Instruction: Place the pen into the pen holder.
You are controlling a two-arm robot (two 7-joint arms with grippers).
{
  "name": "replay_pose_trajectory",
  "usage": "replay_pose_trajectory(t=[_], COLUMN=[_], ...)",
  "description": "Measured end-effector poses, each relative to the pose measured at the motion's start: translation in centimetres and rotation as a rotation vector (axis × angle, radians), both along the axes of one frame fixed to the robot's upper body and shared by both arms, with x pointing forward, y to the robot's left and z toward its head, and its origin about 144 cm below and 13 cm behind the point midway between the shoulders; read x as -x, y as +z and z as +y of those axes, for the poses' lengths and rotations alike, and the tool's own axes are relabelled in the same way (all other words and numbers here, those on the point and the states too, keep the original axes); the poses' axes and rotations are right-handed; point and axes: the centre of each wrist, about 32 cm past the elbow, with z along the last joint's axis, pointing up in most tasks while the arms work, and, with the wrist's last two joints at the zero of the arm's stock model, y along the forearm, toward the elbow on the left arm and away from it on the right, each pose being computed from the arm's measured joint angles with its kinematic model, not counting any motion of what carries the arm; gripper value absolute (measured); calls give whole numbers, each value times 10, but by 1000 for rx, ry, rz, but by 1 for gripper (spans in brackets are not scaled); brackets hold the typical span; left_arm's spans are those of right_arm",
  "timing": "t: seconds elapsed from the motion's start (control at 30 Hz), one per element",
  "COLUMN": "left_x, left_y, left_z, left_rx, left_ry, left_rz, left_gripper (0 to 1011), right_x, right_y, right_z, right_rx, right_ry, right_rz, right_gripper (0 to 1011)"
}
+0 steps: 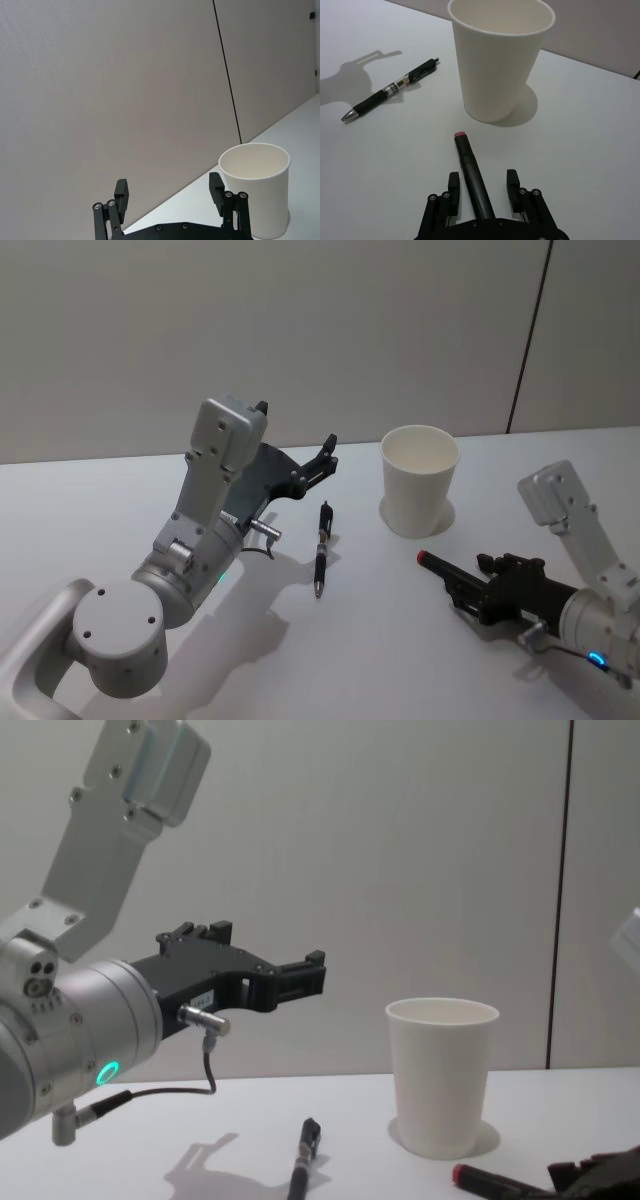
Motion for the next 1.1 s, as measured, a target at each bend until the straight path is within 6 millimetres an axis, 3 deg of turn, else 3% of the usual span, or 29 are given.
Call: replay_pose_trajectory(t=[0.53,0.67,0.77,1.1], left_x=[0,0,0,0], left_y=[0,0,0,0], left_z=[0,0,0,0], left_rx=[0,0,0,0], left_ry=[0,0,0,0], left_rz=[0,0,0,0], left_gripper=[1001,1001,1001,1001], right_x=[0,1,1,1], right_y=[0,0,0,0], right_z=[0,0,0,0], right_rx=[-13,-13,-14,-16], right_ry=[-19,-21,-23,-24], right_rz=[2,3,3,3], right_gripper=[431,328,193,179])
